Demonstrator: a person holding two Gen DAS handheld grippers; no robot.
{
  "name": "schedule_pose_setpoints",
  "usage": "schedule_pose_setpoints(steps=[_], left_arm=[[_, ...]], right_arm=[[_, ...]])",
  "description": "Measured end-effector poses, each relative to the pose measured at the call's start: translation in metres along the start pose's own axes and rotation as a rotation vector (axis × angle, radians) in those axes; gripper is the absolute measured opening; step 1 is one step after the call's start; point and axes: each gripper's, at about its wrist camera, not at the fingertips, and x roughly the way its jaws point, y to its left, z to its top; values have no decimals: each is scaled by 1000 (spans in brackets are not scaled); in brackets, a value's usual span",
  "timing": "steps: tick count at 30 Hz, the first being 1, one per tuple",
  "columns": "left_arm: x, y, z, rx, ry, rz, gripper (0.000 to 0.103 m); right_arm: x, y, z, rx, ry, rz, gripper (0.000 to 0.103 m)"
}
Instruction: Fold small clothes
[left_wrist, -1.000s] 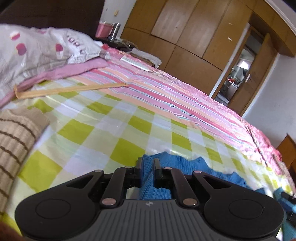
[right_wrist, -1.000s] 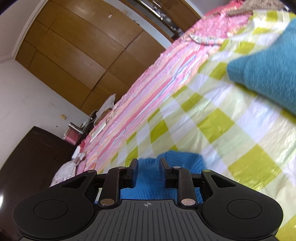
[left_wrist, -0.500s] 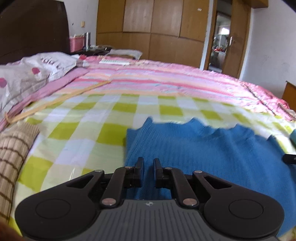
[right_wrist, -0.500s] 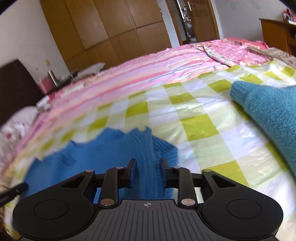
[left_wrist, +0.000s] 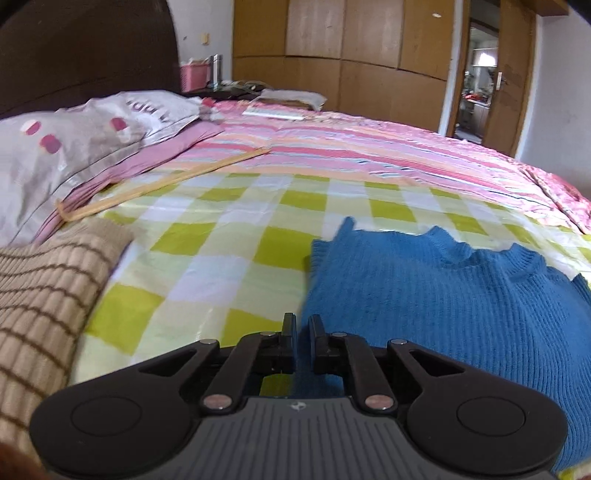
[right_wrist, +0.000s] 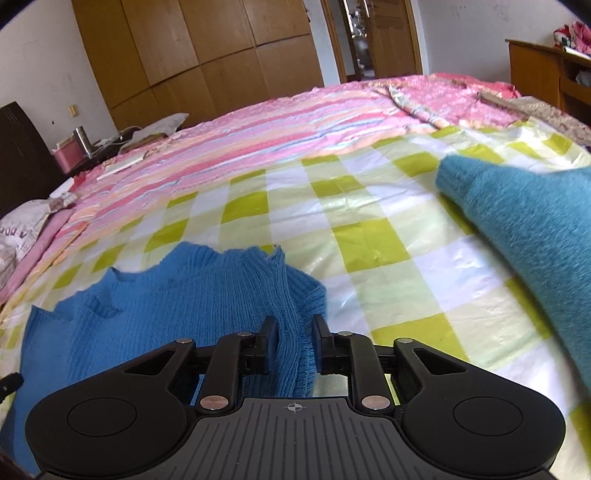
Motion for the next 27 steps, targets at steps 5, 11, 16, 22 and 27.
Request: schedule_pose_setpoints(steps=[5, 11, 16, 22, 27], left_arm=[[-21, 8, -6, 11, -3, -21, 17], [-37, 8, -20, 47, 23, -19, 18], [-47, 9, -33, 60, 37, -34, 18], [-49, 10, -37, 74, 43, -53, 18], [-50, 17, -38, 63, 46, -83, 18]], right_arm=[[-29, 15, 1, -57, -66, 6, 23], [-43, 58, -15, -177, -47, 80, 23], [-35, 82, -36, -244, 6, 97, 22], [-27, 92, -46, -297, 49, 50, 23], [-41, 112, -42, -332, 29, 63, 23]])
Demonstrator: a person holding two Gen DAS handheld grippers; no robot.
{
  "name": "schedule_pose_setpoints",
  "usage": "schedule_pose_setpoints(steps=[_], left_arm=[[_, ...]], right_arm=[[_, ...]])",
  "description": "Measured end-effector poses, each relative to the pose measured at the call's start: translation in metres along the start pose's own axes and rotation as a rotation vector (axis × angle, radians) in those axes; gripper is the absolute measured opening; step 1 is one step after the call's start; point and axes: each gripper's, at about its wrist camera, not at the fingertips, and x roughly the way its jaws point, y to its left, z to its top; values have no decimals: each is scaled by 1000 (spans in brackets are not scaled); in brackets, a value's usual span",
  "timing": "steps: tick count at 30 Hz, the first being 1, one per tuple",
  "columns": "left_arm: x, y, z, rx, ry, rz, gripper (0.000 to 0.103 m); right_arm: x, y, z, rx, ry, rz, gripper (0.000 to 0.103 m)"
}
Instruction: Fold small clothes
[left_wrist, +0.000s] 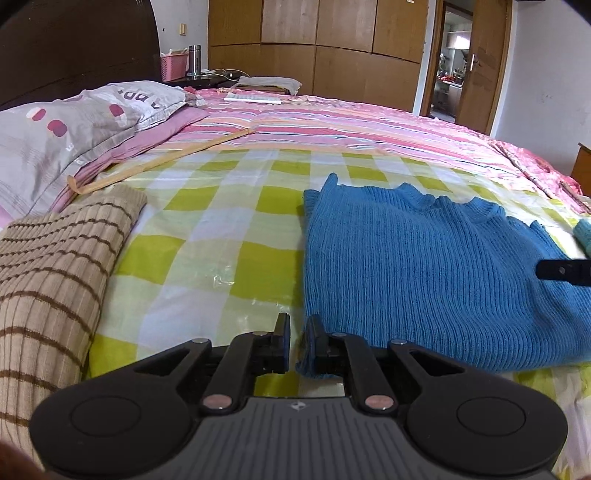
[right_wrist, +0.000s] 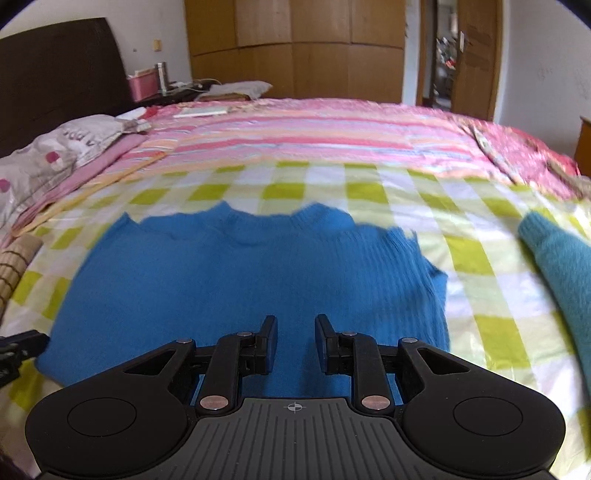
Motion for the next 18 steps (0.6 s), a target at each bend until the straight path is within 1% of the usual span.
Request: schedule_pose_setpoints(steps=[4, 9, 18], left_arm=[[-1, 7, 0, -23, 6, -25, 18], [-1, 16, 1, -53, 17, -50, 18], [0, 23, 0, -76, 30, -85, 18]], right_arm=[[0, 28, 8, -34, 1, 34, 23], [10, 63, 16, -45, 23, 95, 23], [27, 112, 31, -114, 43, 138, 23]])
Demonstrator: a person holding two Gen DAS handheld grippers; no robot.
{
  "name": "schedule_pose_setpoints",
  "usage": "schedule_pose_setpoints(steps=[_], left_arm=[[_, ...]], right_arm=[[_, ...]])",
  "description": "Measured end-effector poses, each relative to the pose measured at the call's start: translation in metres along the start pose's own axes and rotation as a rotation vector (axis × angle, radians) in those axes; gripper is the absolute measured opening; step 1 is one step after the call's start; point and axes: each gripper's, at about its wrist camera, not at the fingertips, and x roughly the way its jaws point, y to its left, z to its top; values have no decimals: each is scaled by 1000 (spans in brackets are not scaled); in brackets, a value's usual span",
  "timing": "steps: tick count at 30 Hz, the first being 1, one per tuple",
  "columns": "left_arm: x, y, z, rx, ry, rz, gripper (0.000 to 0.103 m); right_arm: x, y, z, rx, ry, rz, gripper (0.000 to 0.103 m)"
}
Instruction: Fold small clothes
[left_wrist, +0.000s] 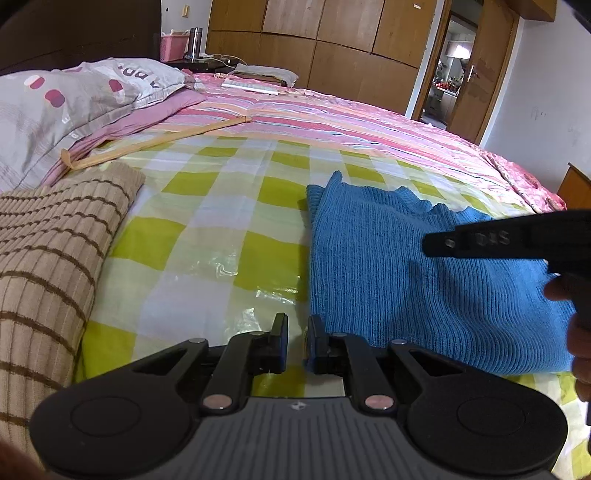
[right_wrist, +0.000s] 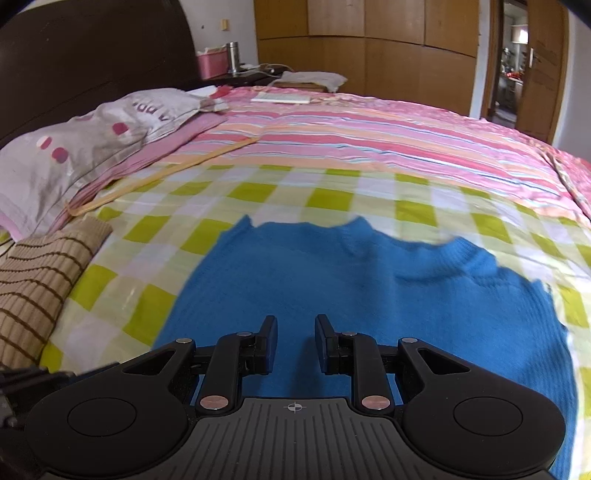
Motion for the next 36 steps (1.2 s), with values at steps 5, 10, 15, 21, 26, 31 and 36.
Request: schedule_pose_setpoints(steps=[5, 10, 15, 21, 26, 31, 36], left_arm=[[0, 2, 1, -8, 5, -10, 18], [0, 3, 1, -9, 7, -13, 18], [1, 4, 1, -11, 8, -14, 18], [1, 4, 1, -10, 8, -15, 18], [1, 3, 1, -8, 7, -13, 18], [1, 4, 1, -6, 8, -17, 18], [1, 5, 0, -10, 10, -23, 18]], right_arm=[[11, 13, 8, 1, 19, 25, 23], [18, 25, 12, -27, 34, 29, 23], [22, 30, 14, -30, 45, 36, 23], [24, 34, 14, -42, 54, 38, 23], [22, 31, 13, -25, 57, 39, 23], [21, 29, 13, -20, 62, 38, 24], [20, 34, 17, -32, 56, 42, 27]])
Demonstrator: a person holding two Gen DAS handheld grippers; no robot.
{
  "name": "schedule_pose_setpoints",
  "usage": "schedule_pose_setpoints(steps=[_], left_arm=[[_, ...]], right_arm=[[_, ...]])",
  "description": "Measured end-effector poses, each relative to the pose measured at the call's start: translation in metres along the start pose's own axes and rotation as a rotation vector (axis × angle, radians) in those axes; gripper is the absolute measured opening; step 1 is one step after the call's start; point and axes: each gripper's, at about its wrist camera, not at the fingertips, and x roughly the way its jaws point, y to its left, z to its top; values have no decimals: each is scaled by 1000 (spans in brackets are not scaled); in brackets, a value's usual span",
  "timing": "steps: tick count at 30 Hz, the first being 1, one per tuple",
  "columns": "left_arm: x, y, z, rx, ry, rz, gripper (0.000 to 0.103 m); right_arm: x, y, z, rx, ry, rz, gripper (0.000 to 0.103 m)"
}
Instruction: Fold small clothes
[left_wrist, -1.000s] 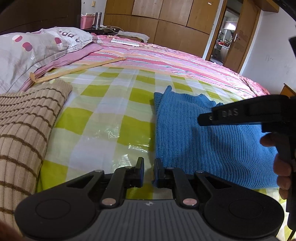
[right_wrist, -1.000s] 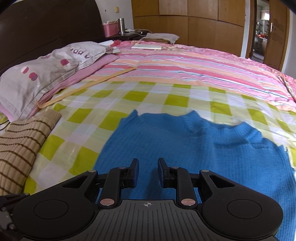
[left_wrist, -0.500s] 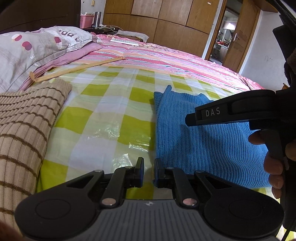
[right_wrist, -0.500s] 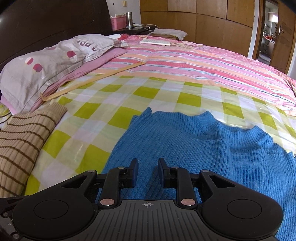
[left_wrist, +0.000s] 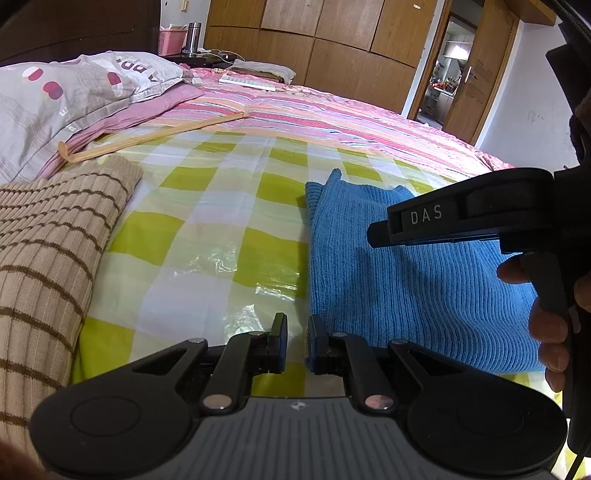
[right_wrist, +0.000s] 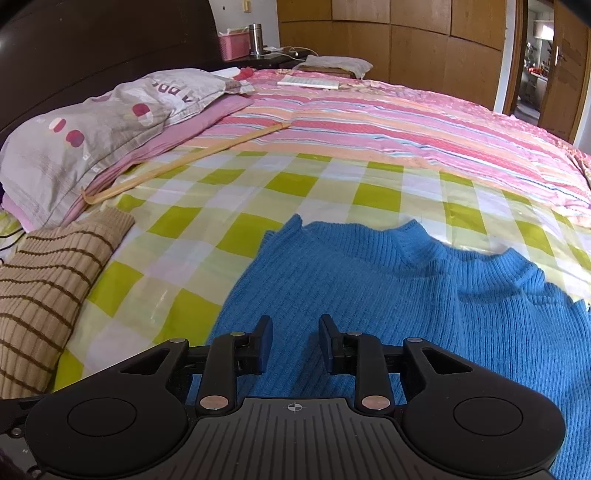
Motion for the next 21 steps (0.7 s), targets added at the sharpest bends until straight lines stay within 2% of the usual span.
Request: schedule_pose_setpoints(steps=[21], left_arm=[[-1, -1, -1, 11, 2, -8, 18]], right_arm=[[2, 4, -6, 4, 26, 8, 29]])
